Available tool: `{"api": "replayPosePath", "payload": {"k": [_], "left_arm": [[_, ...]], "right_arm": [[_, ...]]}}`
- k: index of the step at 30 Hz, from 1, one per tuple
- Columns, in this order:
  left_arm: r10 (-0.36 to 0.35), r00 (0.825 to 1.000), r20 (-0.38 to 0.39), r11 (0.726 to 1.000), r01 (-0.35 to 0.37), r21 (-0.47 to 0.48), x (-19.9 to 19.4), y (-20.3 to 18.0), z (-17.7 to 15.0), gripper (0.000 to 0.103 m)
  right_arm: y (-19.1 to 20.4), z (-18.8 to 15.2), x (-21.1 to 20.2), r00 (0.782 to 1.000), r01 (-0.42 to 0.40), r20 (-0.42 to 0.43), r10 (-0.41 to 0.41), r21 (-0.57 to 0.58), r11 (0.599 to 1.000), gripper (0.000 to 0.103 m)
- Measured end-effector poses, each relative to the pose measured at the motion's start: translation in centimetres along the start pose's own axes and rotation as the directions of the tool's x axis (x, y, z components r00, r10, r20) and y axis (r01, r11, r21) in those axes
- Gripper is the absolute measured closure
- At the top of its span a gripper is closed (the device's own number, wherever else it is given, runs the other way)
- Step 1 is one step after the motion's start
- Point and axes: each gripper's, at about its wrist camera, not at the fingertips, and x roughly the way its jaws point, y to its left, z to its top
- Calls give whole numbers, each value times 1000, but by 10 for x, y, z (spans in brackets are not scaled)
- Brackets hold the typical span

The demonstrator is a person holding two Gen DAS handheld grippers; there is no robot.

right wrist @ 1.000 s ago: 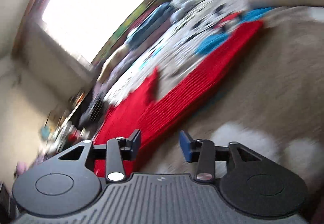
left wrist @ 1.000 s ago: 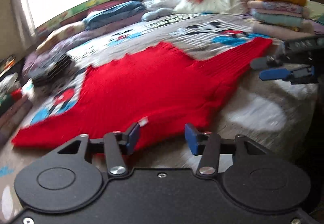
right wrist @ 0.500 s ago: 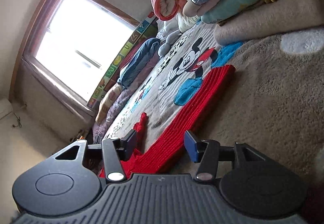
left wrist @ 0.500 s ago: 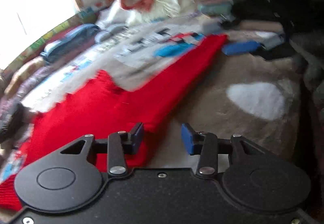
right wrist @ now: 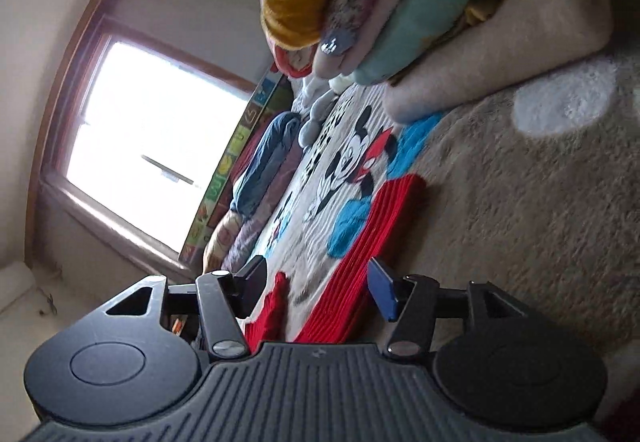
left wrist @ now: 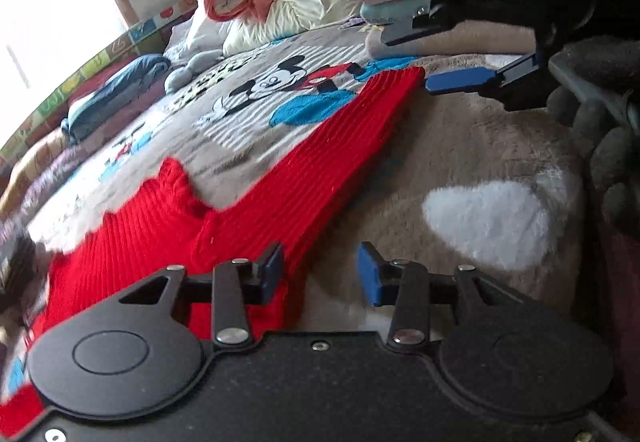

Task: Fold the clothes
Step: 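Move the left gripper to a sleeve and close on its cuff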

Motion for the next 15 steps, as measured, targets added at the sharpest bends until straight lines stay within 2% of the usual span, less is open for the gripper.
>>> {"api": "replayPosePath", "payload": {"k": [8,12,15], "left_arm": [[25,1000,8,987,-26,156,36,-25,31,65],[31,999,26,969,-36,246,50,-38,47,65],[26,999,29,959,-33,282,62,-43,58,64]], "right_arm": [[-25,14,-2,998,-41,58,33,141,989,37],[-36,18,-6,995,-71,86,54,200,977,36],[-42,21,-16,989,-81,139,50,229,970,36]]}}
